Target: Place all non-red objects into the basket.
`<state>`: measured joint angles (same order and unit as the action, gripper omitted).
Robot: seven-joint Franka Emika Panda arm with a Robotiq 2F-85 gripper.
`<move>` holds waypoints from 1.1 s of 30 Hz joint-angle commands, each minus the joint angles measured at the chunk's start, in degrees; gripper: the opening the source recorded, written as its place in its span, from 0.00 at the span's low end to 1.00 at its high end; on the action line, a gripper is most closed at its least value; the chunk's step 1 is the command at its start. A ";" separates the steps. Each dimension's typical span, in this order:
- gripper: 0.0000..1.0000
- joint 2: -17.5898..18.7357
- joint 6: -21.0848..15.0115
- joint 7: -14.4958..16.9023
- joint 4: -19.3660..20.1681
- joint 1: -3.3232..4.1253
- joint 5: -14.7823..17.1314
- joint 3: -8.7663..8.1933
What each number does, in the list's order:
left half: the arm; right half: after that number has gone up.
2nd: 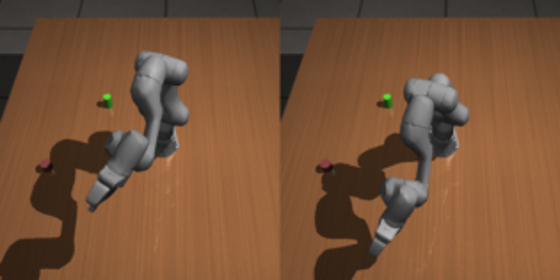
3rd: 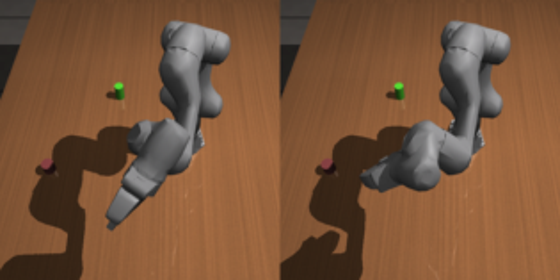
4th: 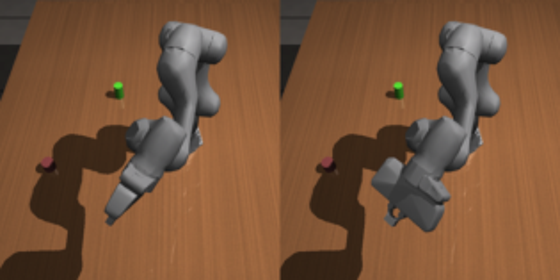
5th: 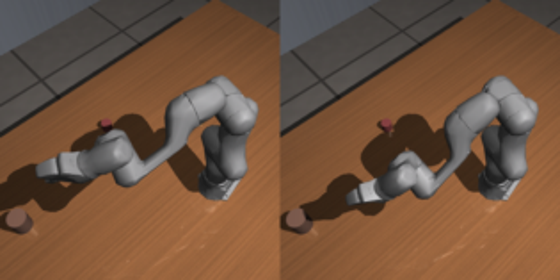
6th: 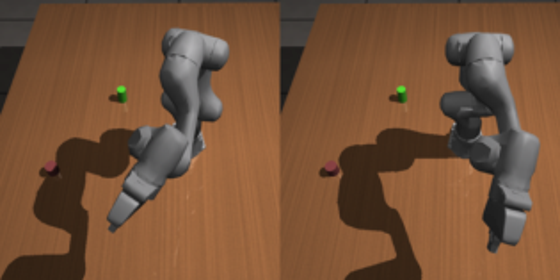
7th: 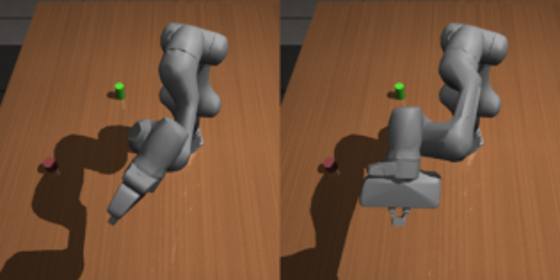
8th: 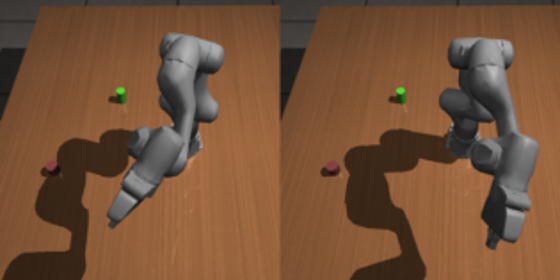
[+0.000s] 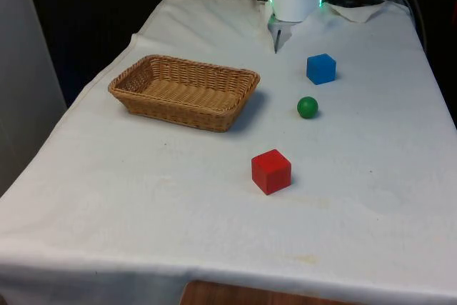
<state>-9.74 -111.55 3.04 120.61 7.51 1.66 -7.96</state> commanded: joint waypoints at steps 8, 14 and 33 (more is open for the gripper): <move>1.00 -2.12 -0.92 0.34 2.01 0.00 -0.40 0.29; 1.00 -3.32 -1.03 0.52 3.04 0.00 -0.46 0.40; 1.00 -6.30 -1.15 1.83 5.67 0.06 -0.29 1.38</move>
<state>-15.58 -111.90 4.98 125.76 7.51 1.66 -6.70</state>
